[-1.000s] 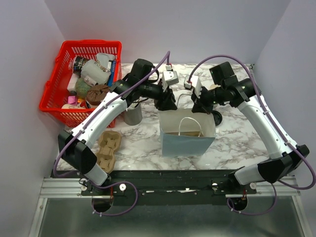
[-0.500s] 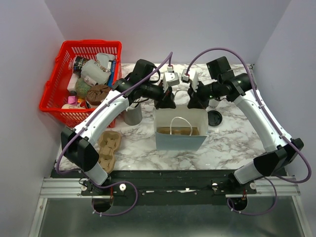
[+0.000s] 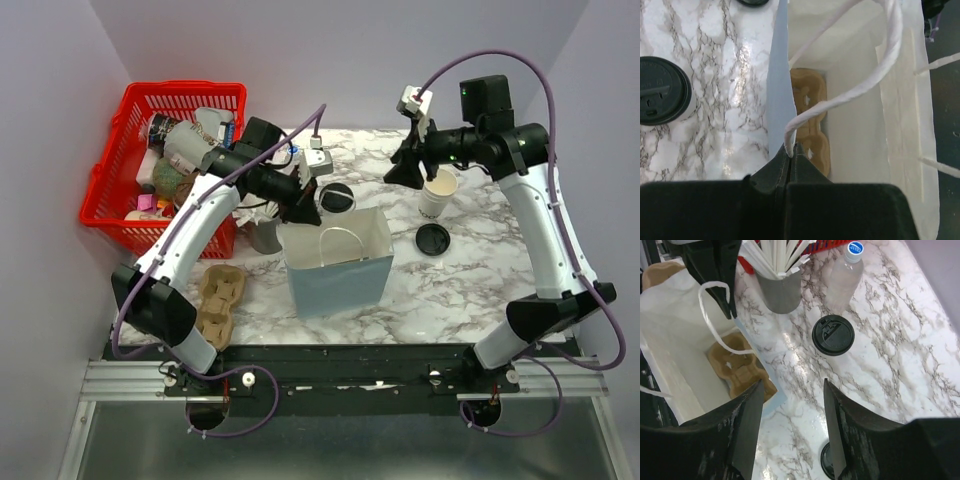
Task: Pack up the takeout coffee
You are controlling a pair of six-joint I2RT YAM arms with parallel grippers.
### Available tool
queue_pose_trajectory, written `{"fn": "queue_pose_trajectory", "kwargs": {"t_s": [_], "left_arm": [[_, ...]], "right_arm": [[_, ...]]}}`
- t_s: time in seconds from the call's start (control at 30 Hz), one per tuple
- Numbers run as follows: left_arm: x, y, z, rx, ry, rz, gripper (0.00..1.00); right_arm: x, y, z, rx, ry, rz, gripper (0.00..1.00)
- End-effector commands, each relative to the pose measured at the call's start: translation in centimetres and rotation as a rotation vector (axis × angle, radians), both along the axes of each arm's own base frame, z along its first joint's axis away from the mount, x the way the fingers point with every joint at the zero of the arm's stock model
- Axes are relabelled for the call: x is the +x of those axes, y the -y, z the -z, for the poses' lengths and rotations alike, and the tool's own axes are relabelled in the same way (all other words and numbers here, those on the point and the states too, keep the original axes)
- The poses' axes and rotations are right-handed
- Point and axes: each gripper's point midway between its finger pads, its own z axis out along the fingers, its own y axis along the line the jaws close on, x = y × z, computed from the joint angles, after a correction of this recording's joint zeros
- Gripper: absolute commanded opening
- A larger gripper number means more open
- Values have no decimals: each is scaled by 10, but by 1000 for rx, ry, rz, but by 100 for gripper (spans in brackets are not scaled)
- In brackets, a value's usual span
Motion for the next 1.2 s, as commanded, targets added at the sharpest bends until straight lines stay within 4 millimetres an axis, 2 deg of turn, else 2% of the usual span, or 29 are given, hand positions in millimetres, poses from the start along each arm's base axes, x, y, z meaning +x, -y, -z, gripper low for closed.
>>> {"fn": "queue_pose_trajectory", "kwargs": {"t_s": [0.0, 0.17, 0.2, 0.27, 0.3, 0.33, 0.4, 0.43, 0.47, 0.53, 0.67, 0.73, 1.0, 1.17], "left_arm": [[-43, -29, -9, 43, -36, 62, 0], [-55, -53, -4, 101, -28, 57, 0], [-58, -60, -3, 116, -37, 47, 0], [-61, -66, 0, 143, -28, 52, 0], [-66, -70, 2, 158, -39, 57, 0], [-68, -73, 4, 171, -33, 66, 0], [-71, -82, 9, 221, -24, 67, 0], [-71, -85, 11, 239, -18, 60, 0], [-72, -91, 16, 273, -16, 51, 0], [-76, -98, 17, 295, 31, 61, 0], [-85, -113, 36, 369, 38, 78, 8], [-85, -114, 37, 383, 29, 64, 11], [-87, -124, 48, 454, 32, 68, 16], [-83, -122, 43, 459, 41, 50, 35]], "right_arm": [[36, -19, 26, 24, -28, -34, 60], [82, -33, 50, 30, -40, 0, 61], [95, -35, 63, 16, -54, 4, 61], [109, -39, 64, 13, -18, 2, 65], [121, -42, 80, 0, -41, 6, 66], [127, -44, 74, 9, -20, 5, 69], [135, -49, 82, 10, -21, -4, 76], [142, -52, 93, 1, -26, -11, 78], [146, -54, 92, -3, -4, -17, 79], [155, -55, 105, -39, 36, -43, 81], [155, -61, 125, -122, 138, -144, 85], [157, -60, 142, -163, 150, -163, 88], [152, -83, 174, -182, 82, -182, 89], [139, -89, 194, -234, 135, -302, 89]]}}
